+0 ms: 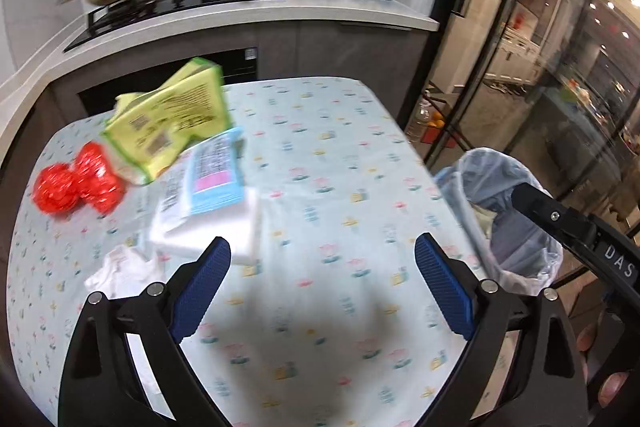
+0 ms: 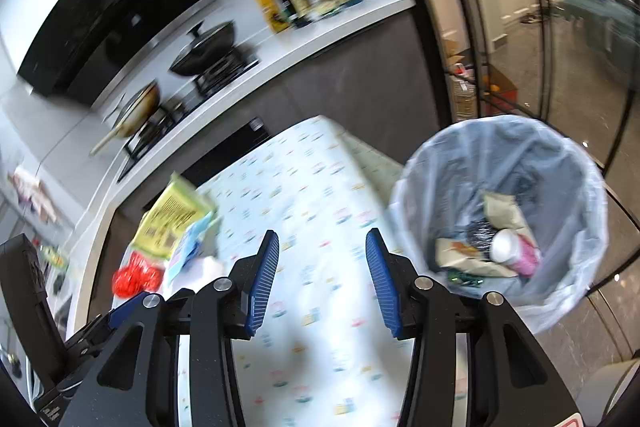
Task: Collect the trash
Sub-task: 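Grasp the white tissue with the left gripper while the right grasps the blue wipes pack, then carry tissue and wipes pack over the bin and open both grippers, then grasp the red plastic bag with the left gripper while the right grasps the yellow snack bag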
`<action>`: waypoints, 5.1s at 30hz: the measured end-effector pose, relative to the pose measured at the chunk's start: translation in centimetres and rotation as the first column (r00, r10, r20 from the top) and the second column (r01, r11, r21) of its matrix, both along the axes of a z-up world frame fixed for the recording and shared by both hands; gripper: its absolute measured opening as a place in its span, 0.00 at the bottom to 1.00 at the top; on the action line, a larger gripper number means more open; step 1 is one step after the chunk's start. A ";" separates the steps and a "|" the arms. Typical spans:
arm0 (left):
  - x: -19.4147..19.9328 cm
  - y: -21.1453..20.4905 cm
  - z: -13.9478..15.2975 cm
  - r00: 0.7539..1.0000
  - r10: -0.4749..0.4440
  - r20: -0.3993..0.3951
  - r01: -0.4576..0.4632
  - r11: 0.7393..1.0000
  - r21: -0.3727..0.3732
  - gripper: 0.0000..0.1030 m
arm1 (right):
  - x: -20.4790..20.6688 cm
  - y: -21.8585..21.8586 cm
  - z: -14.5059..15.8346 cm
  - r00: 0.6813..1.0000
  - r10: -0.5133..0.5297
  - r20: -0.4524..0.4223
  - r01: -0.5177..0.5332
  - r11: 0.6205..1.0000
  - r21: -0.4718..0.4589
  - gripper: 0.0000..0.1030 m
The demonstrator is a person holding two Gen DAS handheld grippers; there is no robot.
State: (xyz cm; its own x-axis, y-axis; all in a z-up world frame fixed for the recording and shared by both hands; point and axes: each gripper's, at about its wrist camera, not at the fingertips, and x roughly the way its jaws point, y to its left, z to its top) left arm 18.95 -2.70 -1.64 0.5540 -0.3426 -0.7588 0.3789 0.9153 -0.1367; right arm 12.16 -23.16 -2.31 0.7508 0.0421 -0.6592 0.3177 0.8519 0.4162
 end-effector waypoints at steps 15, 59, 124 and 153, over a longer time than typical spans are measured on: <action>2.3 13.3 -3.9 0.975 0.213 -0.062 -0.211 0.977 0.037 0.86 | 6.7 12.2 -1.4 0.975 0.216 -0.047 -0.216 0.976 0.000 0.43; 1.0 13.8 -4.7 0.986 0.081 -0.143 -0.092 0.993 -0.070 0.10 | 10.0 13.3 -0.5 0.968 0.248 0.024 -0.249 0.967 0.049 0.05; -3.1 -22.9 0.6 0.930 -0.368 -0.001 0.367 0.928 -0.066 0.64 | -7.4 -17.4 -3.4 0.957 -0.289 0.002 0.287 0.951 0.114 0.26; 0.2 -7.9 3.1 0.993 -0.114 0.035 0.118 0.984 -0.131 0.74 | -2.8 -7.8 0.6 0.992 -0.112 0.054 0.111 0.993 0.031 0.34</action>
State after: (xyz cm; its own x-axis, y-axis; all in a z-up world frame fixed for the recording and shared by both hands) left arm 19.20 -10.60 1.41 0.5242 -0.5025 -0.6875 0.4867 0.8393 -0.2423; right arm 9.35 -30.99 -1.68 0.7872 -0.0263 -0.6162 0.3858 0.8004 0.4588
